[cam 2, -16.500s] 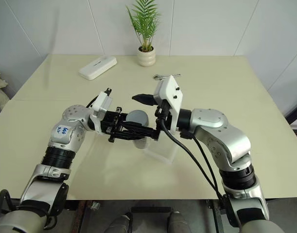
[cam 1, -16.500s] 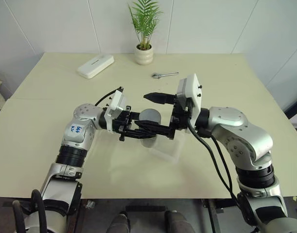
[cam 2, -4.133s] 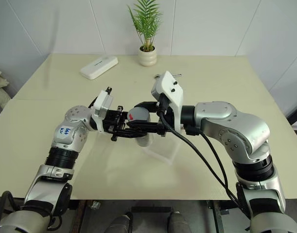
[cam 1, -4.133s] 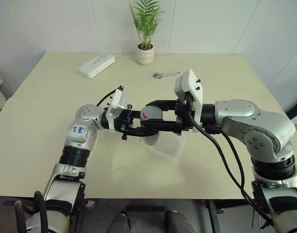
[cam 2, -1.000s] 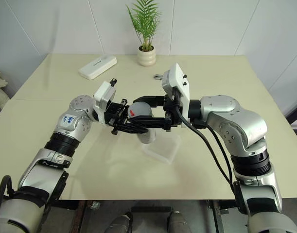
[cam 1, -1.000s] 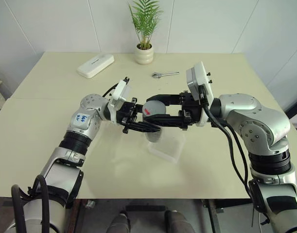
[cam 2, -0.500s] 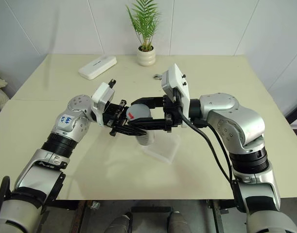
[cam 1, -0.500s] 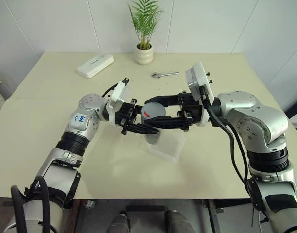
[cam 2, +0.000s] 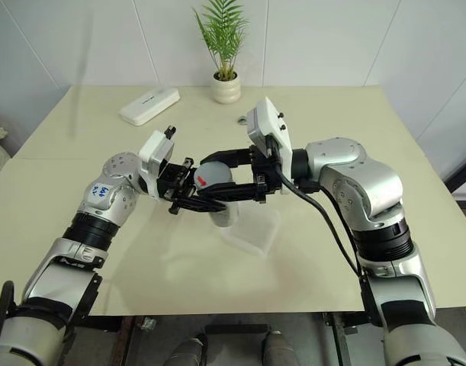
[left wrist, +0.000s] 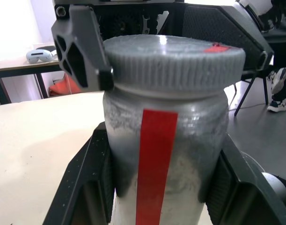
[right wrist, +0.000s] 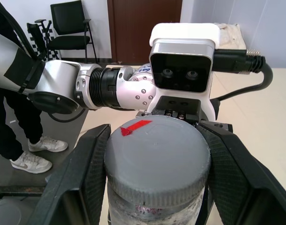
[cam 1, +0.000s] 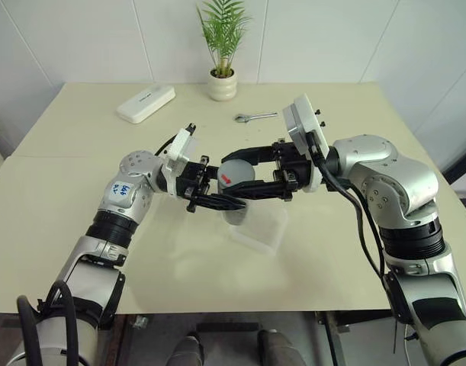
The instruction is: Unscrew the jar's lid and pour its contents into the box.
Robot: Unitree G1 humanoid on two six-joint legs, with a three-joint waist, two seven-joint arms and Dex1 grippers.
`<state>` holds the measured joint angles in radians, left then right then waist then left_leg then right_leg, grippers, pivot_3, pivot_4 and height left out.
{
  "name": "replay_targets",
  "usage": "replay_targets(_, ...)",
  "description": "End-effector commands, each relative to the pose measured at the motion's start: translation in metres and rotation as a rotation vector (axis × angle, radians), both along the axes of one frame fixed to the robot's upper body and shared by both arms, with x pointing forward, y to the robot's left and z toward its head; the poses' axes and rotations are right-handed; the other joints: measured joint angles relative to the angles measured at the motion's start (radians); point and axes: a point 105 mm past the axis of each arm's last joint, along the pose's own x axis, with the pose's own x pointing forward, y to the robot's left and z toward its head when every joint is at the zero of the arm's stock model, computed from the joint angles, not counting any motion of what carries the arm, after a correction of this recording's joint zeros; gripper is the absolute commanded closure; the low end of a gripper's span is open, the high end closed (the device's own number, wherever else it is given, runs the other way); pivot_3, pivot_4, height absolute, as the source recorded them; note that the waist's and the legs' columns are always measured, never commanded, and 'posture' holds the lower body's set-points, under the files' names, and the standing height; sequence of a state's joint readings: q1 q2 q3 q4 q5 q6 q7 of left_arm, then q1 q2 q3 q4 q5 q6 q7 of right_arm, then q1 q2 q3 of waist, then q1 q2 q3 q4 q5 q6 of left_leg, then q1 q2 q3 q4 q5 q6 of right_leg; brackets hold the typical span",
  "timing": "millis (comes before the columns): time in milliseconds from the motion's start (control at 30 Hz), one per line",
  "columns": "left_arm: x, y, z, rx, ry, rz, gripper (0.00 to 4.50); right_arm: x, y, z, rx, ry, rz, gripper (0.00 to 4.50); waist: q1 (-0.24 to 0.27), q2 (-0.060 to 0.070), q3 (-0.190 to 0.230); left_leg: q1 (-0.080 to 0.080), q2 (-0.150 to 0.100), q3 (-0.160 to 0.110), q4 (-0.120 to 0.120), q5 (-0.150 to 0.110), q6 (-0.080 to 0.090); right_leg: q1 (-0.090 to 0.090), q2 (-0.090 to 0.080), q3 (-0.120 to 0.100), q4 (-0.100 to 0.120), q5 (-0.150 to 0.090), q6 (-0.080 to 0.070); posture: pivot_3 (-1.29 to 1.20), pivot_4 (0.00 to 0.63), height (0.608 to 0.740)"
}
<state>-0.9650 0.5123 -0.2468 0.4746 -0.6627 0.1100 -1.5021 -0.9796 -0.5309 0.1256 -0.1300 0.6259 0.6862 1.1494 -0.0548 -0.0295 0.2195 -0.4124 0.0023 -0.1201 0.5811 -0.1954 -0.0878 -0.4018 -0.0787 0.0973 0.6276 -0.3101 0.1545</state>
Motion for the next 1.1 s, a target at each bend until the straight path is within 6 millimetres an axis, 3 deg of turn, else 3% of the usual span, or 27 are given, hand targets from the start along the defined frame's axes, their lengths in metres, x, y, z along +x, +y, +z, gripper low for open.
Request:
replay_targets(33,-0.02,-0.005,-0.05,0.184,0.111,-0.137,2.52,-0.007,-0.016,0.076,0.188,-0.329,-0.066,1.95,-0.002,0.0,0.0,0.0,0.0,0.0,0.0,0.0,0.0,0.0,0.0,0.0,0.0,0.0,0.0,0.0,0.15,0.74)
replay_targets(367,-0.02,-0.007,-0.051,0.176,0.109,-0.136,2.52,-0.001,-0.018,0.087,0.202,-0.365,-0.075,1.95,-0.002,0.0,0.0,0.0,0.0,0.0,0.0,0.0,0.0,0.0,0.0,0.0,0.0,0.0,0.0,0.0,0.15,0.74)
replay_targets(767,-0.018,-0.015,-0.047,0.161,0.09,-0.13,2.52,-0.006,-0.009,0.077,0.255,-0.3,-0.069,1.95,-0.001,0.0,0.0,0.0,0.0,0.0,0.001,0.0,0.0,0.0,0.0,0.0,0.001,0.0,0.0,0.0,0.15,0.74)
replay_targets(1100,-0.02,-0.022,-0.05,0.228,-0.003,-0.156,2.52,-0.009,-0.002,0.056,0.216,-0.263,-0.071,1.95,-0.001,0.0,0.0,0.0,0.0,0.0,0.002,0.0,0.0,0.0,0.0,0.0,0.002,0.0,0.0,0.0,0.15,0.74)
